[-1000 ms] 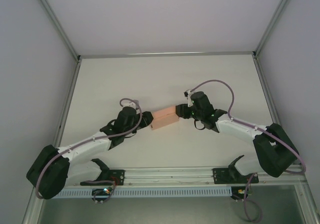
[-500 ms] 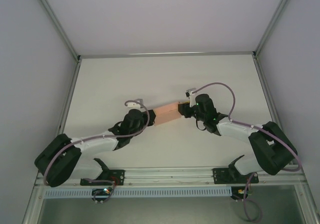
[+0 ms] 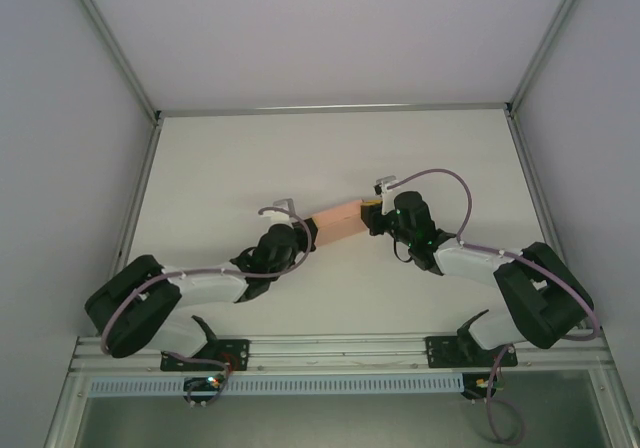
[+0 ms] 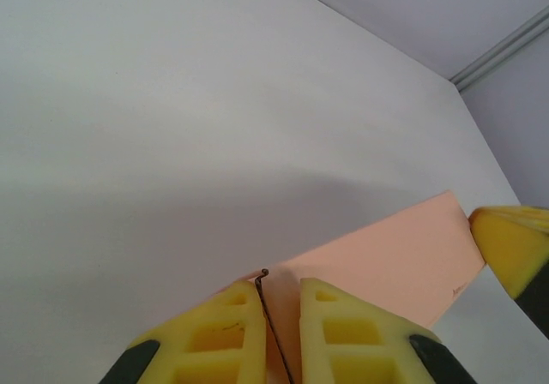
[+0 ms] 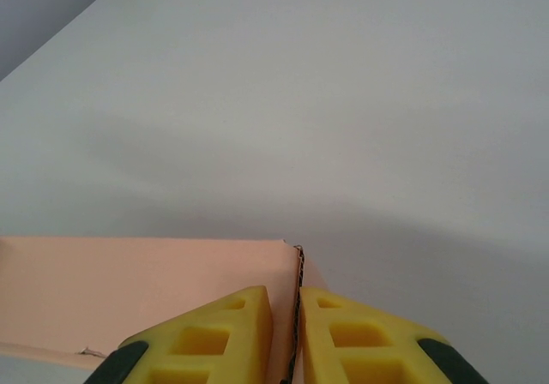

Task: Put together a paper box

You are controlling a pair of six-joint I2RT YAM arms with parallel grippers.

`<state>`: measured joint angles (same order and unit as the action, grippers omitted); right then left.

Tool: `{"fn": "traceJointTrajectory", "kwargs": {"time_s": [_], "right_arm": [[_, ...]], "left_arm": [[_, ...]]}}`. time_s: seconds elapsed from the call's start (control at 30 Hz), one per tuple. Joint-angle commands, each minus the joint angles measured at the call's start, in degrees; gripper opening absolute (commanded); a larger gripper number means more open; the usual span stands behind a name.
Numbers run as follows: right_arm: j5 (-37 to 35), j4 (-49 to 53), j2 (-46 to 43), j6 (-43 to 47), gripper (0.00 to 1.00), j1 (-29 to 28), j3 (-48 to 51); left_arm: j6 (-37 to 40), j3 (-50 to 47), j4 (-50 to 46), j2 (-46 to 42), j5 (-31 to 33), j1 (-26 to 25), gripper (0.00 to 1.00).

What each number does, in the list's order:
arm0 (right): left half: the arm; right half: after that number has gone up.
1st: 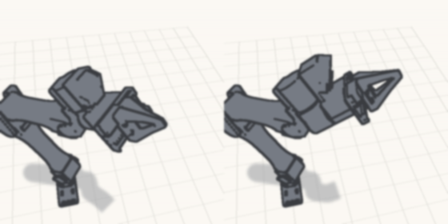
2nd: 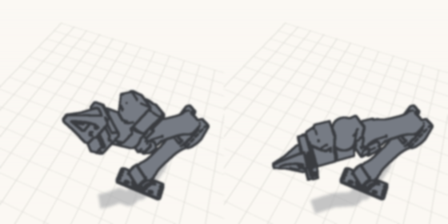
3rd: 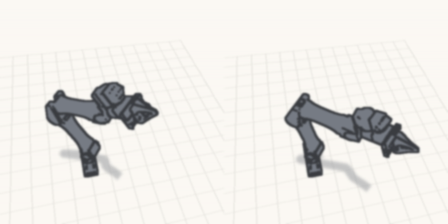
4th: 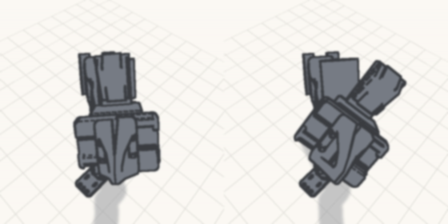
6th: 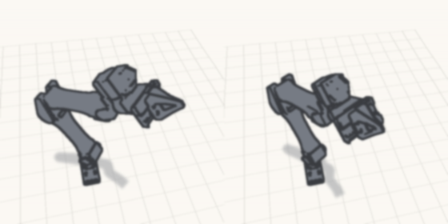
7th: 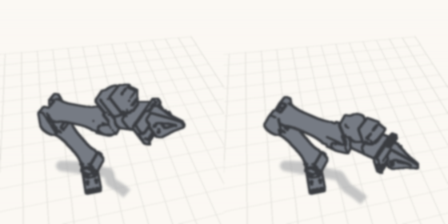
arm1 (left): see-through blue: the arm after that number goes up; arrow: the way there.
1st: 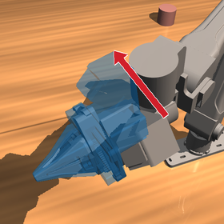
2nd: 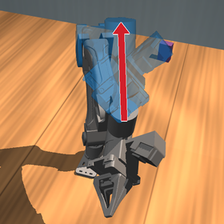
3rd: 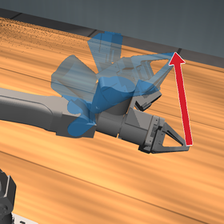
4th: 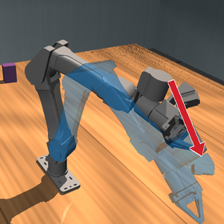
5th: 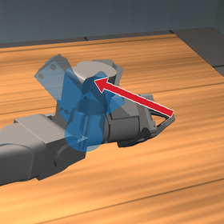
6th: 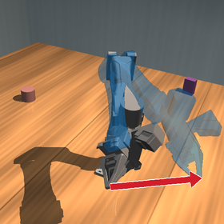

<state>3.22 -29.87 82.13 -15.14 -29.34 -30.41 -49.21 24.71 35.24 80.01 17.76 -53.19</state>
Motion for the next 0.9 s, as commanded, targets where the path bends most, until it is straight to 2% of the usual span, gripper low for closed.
{"fn": "traceJointTrajectory", "kwargs": {"time_s": [0.0,0.13,0.2,0.3,0.43,0.53,0.6,0.7,0.73,0.87], "right_arm": [[5.5,16.4,3.5,0.0,0.21,-2.0,2.2],[5.3,20.8,1.6,-4.4,0.27,-2.1,-0.7],[5.7,21.5,0.3,-5.1,0.28,-2.2,-1.6],[4.4,24.8,-0.8,-5.8,0.33,-2.3,-4.1],[2.5,29.8,-0.5,-6.7,0.36,-2.2,-8.8],[0.8,31.4,-0.1,-7.5,0.45,-2.1,-11.7],[-0.5,32.8,-0.3,-8.1,0.46,-2.0,-13.8],[-0.5,33.5,-0.5,-8.5,0.53,-1.9,-16.6],[-0.6,33.7,-0.5,-8.6,0.54,-1.8,-17.7],[-0.2,34.4,-0.5,-7.9,0.55,-1.4,-20.8]], "left_arm": [[4.7,-2.3,-29.7,1.3,-7.0,-2.8,0.2],[8.4,5.2,-37.7,0.0,-3.4,-2.1,0.27],[10.8,8.1,-38.1,0.1,-3.5,-1.7,0.29],[12.5,11.9,-38.7,0.0,-5.2,0.1,0.41],[14.9,16.2,-41.8,-1.4,-5.7,2.4,0.48],[16.1,18.3,-42.3,-3.1,-7.1,4.6,0.56],[17.3,19.0,-41.2,-4.3,-8.5,5.4,0.66],[19.3,19.7,-40.2,-5.8,-9.3,6.1,0.88],[19.7,19.9,-39.9,-6.0,-9.4,6.7,0.99],[18.9,20.7,-39.6,-6.0,-10.3,9.5,1.0]]}}
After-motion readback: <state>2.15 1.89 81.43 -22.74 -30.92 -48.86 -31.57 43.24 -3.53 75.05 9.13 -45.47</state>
